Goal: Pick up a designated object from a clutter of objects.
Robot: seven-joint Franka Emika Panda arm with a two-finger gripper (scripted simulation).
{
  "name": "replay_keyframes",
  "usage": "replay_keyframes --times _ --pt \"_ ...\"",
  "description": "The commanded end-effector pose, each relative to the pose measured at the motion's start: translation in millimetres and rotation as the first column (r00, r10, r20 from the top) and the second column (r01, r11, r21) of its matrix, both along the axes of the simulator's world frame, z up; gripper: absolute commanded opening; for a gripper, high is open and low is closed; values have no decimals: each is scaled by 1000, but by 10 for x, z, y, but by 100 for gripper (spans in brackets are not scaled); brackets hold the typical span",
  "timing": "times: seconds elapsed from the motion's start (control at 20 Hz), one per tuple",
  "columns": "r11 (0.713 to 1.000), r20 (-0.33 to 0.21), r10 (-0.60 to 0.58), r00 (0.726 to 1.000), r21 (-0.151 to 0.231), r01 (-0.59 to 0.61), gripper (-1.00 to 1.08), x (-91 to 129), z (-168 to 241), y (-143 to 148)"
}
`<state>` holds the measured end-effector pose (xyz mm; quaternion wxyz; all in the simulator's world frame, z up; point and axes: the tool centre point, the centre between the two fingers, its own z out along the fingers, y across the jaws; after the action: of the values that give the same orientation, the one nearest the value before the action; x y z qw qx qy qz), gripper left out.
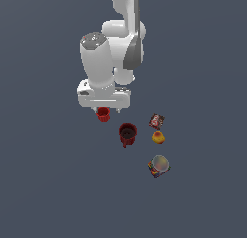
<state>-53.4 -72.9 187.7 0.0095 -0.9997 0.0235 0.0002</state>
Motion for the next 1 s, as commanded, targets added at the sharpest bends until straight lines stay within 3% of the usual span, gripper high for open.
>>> replay_keyframes --times 0.0,0.5,0.95 --pt "1000 1 1 1000 -3 -1 100 -157 -202 -102" --pt "1000 1 3 1000 -15 -3 100 -722 -747 -355" --pt "1000 0 4 1000 -19 -4 100 -932 -901 -418"
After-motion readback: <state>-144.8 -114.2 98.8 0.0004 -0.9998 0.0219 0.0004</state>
